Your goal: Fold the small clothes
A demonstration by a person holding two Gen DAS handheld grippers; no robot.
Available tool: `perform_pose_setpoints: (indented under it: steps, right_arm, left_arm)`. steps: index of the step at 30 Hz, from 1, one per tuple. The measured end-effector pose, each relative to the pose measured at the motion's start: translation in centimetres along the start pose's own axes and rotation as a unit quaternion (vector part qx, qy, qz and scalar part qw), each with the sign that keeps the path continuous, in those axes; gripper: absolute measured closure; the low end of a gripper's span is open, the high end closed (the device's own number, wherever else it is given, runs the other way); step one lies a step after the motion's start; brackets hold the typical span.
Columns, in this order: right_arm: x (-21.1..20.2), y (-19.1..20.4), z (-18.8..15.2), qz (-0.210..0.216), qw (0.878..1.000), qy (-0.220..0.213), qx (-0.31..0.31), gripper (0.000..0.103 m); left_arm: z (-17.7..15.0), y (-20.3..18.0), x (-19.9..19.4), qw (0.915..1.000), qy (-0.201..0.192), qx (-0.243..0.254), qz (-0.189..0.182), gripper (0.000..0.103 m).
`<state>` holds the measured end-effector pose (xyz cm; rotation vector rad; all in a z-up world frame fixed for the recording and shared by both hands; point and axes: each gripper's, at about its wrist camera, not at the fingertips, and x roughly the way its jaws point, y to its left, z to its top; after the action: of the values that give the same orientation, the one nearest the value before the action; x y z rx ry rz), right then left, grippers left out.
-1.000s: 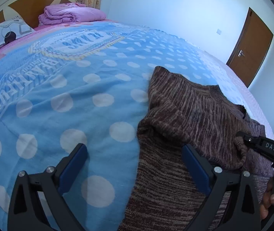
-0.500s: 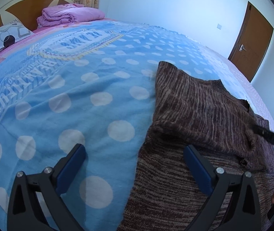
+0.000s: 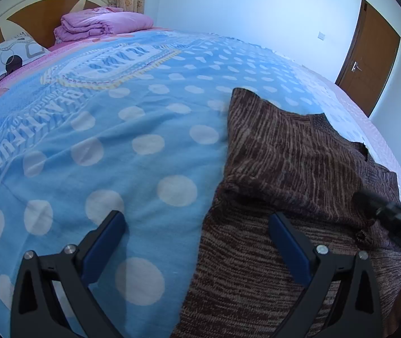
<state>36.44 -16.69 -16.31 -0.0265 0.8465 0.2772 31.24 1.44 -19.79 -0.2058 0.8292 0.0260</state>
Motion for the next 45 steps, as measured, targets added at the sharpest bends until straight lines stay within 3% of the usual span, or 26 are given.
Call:
perform_pose_setpoints:
  steps: [2,6,12,19,21,23,25,29,32,35,36,41,45]
  right_arm:
    - [0.6,-1.3,-0.6,-0.009,1.000,0.015,0.024,0.089]
    - [-1.8,-5.3,-3.1,0.017,0.996,0.006,0.086,0.089]
    - [-5.6,-7.8,-6.6,-0.053,0.994,0.010,0.098,0.086]
    - [-6.1,-6.2,-4.9,-0.042,0.993,-0.041,0.106,0.086]
    - [-4.2,-5.0,-4.0,-0.036,0.995,-0.029,0.093,0.086]
    - [-1.7,-4.2,-3.8,-0.023,0.996,0.010,0.085,0.084]
    - [-1.8,-3.7,-3.9,-0.035,0.997,0.000,0.075,0.083]
    - [-6.2,-4.6,-5.4,-0.002,0.995,0.005,0.104,0.082]
    - [-11.0,-5.1,-7.5,-0.023,0.994,-0.023,0.103,0.080]
    - [-16.1,-5.8,-10.4,-0.050,0.991,-0.054,0.115,0.059]
    - [-17.6,-6.2,-11.6,-0.059,0.989,-0.061,0.118,0.056]
    - [-22.7,-6.7,-16.9,-0.092,0.986,-0.070,0.120,0.056]
    - [-24.2,-6.7,-19.6,-0.101,0.985,-0.056,0.125,0.056]
  left_arm:
    - [0.0,0.0,0.0,1.0000,-0.002,-0.001,-0.003,0.000]
    - [0.0,0.1,0.0,1.0000,-0.002,-0.002,-0.004,0.000]
    - [0.0,0.0,0.0,1.0000,-0.001,0.001,0.001,0.000]
    - [-0.1,-0.4,0.2,0.9998,0.005,0.012,0.016,0.000]
    - [-0.1,-0.5,0.3,0.9997,0.006,0.015,0.019,0.000]
    - [-0.1,-0.6,0.3,0.9996,0.006,0.016,0.020,0.000]
    - [-0.1,-0.6,0.3,0.9996,0.007,0.017,0.020,0.000]
    - [-0.2,-0.4,0.1,0.9998,0.005,0.016,0.010,0.000]
    - [-0.3,0.2,-0.7,0.9998,0.004,0.011,-0.013,0.000]
    - [-1.1,0.2,-2.2,0.9986,0.019,0.050,0.004,0.000]
    - [-1.6,0.2,-3.1,0.9971,0.021,0.072,0.009,0.000]
    - [-4.9,2.7,-9.4,0.9892,-0.017,0.142,-0.031,0.000]
    - [-7.2,5.8,-13.6,0.9863,-0.020,0.144,-0.077,0.000]
